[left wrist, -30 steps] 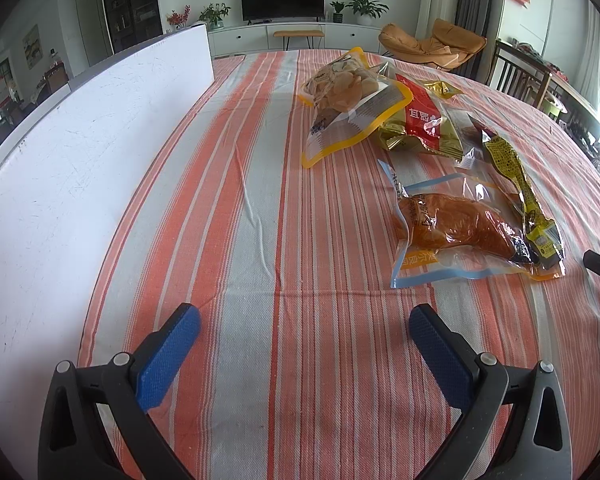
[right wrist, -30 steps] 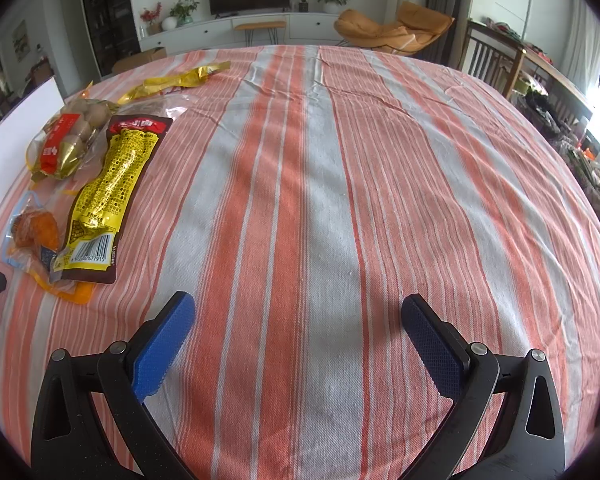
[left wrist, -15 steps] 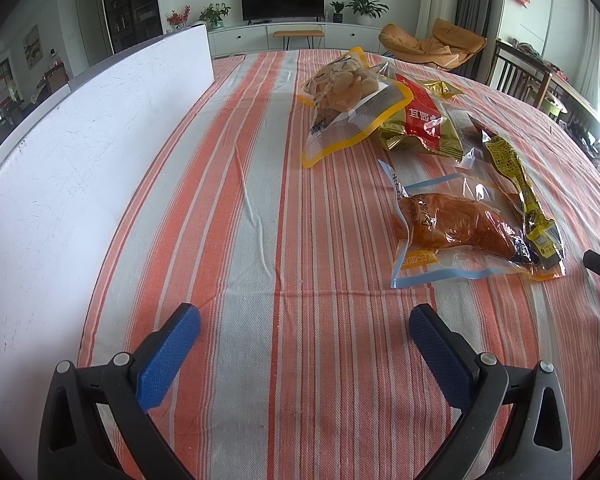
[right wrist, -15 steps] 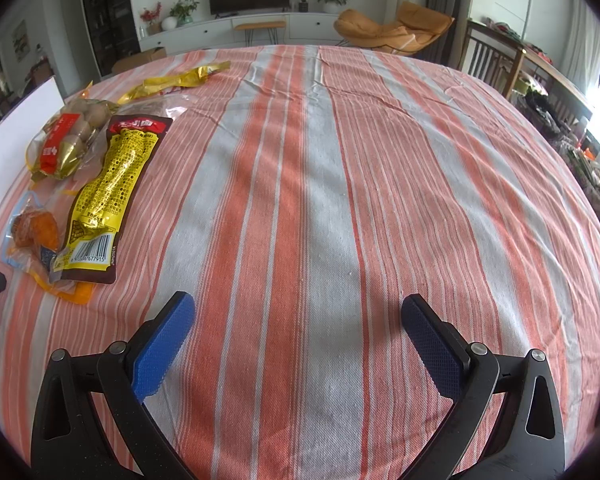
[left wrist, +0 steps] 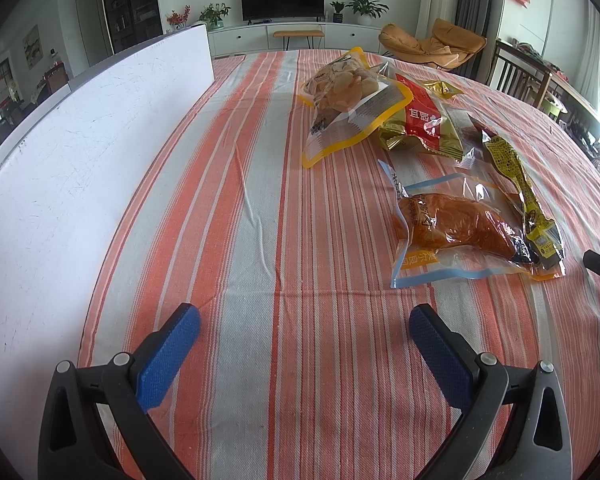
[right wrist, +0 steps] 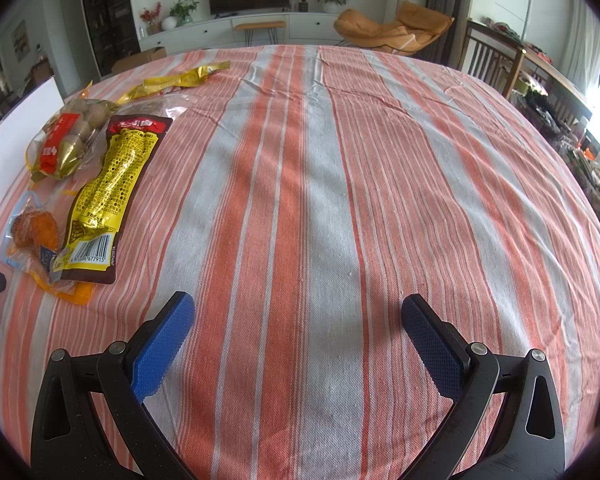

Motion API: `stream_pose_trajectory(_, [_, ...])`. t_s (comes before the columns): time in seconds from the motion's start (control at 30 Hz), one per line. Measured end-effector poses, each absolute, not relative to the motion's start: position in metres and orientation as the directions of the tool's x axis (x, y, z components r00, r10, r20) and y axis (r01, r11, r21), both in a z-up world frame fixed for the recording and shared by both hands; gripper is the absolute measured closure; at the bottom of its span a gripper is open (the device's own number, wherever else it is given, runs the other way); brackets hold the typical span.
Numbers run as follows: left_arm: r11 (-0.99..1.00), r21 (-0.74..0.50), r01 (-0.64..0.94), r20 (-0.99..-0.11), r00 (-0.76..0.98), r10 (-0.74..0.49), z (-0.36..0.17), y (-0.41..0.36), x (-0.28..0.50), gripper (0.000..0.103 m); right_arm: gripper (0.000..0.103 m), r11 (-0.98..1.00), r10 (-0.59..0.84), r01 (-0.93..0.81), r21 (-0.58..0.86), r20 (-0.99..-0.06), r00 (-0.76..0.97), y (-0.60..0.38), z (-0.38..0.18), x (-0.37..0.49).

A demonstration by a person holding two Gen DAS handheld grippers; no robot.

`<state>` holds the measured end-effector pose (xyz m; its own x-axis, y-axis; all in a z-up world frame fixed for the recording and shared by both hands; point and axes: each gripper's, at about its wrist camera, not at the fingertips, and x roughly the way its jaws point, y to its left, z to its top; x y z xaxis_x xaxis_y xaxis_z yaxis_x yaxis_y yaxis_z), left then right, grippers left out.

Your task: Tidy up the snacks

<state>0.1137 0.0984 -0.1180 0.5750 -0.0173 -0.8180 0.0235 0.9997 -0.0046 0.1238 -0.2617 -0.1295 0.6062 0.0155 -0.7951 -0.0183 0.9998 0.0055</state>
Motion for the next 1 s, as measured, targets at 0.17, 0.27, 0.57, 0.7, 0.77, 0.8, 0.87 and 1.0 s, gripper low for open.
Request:
stream_pose_trajectory(0.17, [1.0, -0.007, 0.024, -0.818, 0.575, -0.019, -0.118, 0.099, 0.114, 0.0, 0.0, 1.0, 0.015, -0.018, 0.005, -0.795, 0.606, -0.262, -0.129, 0.124])
stream_pose_trajectory(0.27, [0.998, -0.034, 0.045, -0.826, 0.561, -0.053, -0.115, 0.101, 0.112, 0.0, 0.0, 1.0, 0.015, -0.018, 0.005, -0.795, 0.606, -0.262, -0.129, 0.123])
stream_pose_trajectory(0.57, [0.967, -0.233, 0.105, -0.773, 0.584, -0.249, -0.052, 0.103, 0.178, 0.001, 0.0, 1.0, 0.016, -0.02, 0.005, -0.796, 0.605, -0.262, -0.129, 0.123])
stream_pose_trajectory(0.7, [0.956, -0.292, 0.043, -0.781, 0.567, -0.264, -0.047, 0.107, 0.249, 0.001, 0.0, 1.0, 0.015, -0.019, 0.005, -0.796, 0.605, -0.262, -0.13, 0.124])
stream_pose_trajectory(0.77, [0.942, -0.335, -0.021, -0.82, 0.499, -0.28, -0.064, 0.112, 0.288, 0.001, 0.0, 1.0, 0.015, -0.019, 0.005, -0.796, 0.605, -0.262, -0.13, 0.124])
stream_pose_trajectory(0.8, [0.937, -0.343, -0.063, -0.842, 0.463, -0.277, -0.078, 0.115, 0.305, 0.001, 0.0, 1.0, 0.015, -0.019, 0.005, -0.796, 0.605, -0.262, -0.13, 0.123])
stream_pose_trajectory(0.87, [0.927, -0.361, -0.103, -0.855, 0.434, -0.285, -0.099, 0.121, 0.32, 0.001, 0.0, 1.0, 0.015, -0.019, 0.005, -0.796, 0.605, -0.262, -0.129, 0.123])
stream_pose_trajectory(1.0, [0.901, -0.428, -0.072, -0.801, 0.492, -0.341, -0.104, 0.13, 0.317, 0.047, 0.0, 1.0, 0.015, -0.019, 0.005, -0.796, 0.605, -0.262, -0.13, 0.124])
